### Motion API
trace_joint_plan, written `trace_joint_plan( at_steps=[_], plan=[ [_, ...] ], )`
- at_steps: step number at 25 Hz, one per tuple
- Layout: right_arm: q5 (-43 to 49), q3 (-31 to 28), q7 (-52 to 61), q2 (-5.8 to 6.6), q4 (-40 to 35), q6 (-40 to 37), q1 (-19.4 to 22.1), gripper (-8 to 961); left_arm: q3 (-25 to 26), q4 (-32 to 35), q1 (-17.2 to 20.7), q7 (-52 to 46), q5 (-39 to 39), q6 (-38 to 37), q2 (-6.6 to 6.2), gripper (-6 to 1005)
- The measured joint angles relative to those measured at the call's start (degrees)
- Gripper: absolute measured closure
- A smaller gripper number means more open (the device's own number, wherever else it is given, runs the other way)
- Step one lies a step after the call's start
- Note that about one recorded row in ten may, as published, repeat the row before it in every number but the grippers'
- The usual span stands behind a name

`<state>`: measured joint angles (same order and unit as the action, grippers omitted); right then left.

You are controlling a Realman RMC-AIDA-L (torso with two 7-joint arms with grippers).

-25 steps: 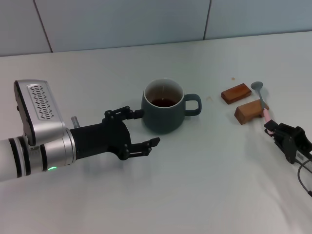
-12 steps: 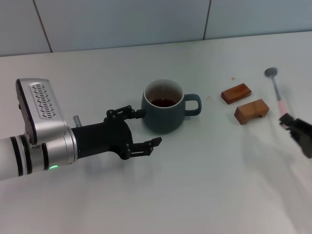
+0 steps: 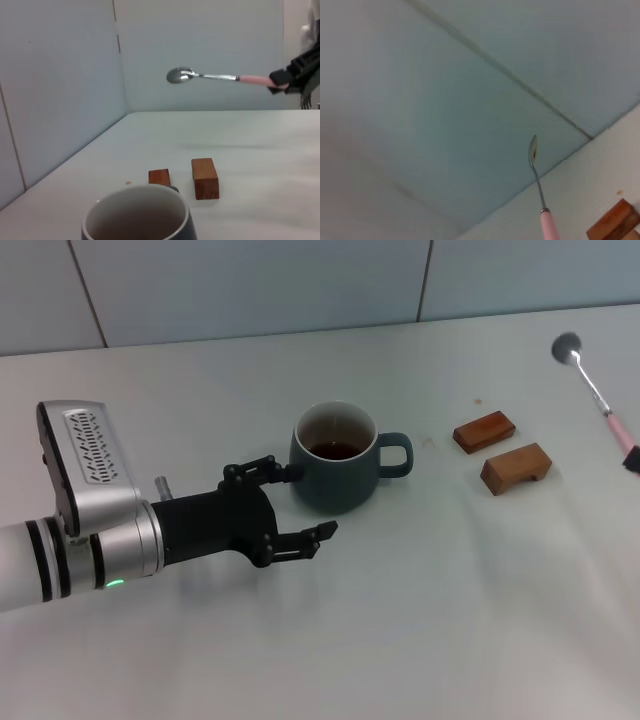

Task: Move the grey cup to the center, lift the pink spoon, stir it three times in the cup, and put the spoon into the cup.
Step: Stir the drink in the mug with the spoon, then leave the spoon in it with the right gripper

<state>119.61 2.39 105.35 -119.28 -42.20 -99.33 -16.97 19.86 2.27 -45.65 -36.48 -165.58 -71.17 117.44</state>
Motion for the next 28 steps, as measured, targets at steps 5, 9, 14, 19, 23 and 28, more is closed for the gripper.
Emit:
trace_joint_plan(
  at_steps=[5, 9, 14, 19, 23, 28],
  plan=[
    [-0.22, 9.46, 8.3, -0.19, -21.88, -5.34, -1.05, 838, 0.25, 0.01, -0.06, 0.03, 0.05, 0.07, 0.14, 187],
    [-0.26, 14.56, 13.5, -0.18, -32.39, -6.86, -1.15, 838, 0.42, 0.01, 0.06, -0.22, 0.14, 0.0, 0.16, 187],
    [0.02, 20.99, 22.13, 0.17, -46.17, -10.4, -2.07, 838, 0.44, 0.02, 0.38, -0.25, 0.26, 0.18, 0.36, 188],
    [3.41, 26.44, 28.25, 0.59, -55.45, -13.3, -4.84, 838, 0.52, 0.01, 0.39, -0.3, 0.28, 0.26, 0.42, 189],
    [5.89, 30.69, 31.79, 1.32, -60.11, -15.35, -7.32, 838, 0.53, -0.01, 0.39, -0.41, 0.34, 0.25, 0.42, 190],
    [8.69, 35.5, 36.73, 3.03, -61.82, -19.27, -12.49, 838, 0.53, 0.29, 0.31, -0.51, 0.35, 0.3, 0.43, 190]
  ],
)
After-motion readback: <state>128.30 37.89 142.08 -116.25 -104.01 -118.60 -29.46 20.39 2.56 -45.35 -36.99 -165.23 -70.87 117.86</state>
